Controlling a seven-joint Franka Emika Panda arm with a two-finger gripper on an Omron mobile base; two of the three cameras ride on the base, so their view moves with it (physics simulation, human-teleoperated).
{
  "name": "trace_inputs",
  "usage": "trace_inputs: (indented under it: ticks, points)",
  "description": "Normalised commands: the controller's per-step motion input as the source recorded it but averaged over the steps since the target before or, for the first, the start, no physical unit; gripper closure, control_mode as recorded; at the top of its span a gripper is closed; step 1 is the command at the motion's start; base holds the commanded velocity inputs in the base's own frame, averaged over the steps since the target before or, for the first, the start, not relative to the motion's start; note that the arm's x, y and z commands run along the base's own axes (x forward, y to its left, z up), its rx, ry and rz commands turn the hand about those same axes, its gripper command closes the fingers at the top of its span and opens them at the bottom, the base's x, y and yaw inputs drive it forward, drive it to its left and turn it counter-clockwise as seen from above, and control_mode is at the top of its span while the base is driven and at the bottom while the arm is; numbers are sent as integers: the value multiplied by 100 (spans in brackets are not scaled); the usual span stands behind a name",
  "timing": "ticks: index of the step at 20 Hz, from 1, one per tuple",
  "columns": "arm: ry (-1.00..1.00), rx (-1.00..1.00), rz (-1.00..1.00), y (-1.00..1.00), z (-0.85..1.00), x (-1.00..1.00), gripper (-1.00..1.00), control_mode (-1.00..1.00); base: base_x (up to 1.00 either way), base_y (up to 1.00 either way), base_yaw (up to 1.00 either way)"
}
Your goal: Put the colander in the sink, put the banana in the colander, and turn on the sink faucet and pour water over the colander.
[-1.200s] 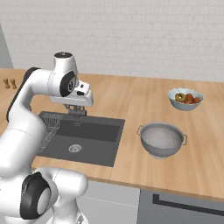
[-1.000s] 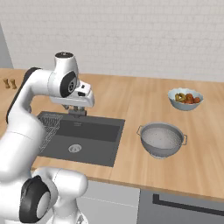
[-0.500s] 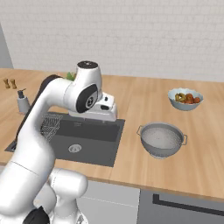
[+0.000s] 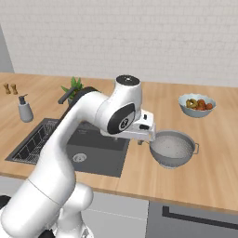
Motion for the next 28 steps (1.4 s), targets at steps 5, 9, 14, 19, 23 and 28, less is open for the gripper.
trace_inputs:
  ticks: [5,9,14,19,23,28]
  points:
    - [1,0,0,-84,0,0,-100,-100,0,0,0]
    - [2,-8,-1,-56,0,18,-100,-100,0,0,0]
    - [0,-15,0,-2,-26,78,-100,-100,0,0,0]
    - [0,-11,8,18,-63,86,-100,-100,0,0,0]
    - [0,-2,10,13,-76,60,-100,-100,0,0,0]
    - [0,-2,7,18,-65,45,-100,-100,0,0,0]
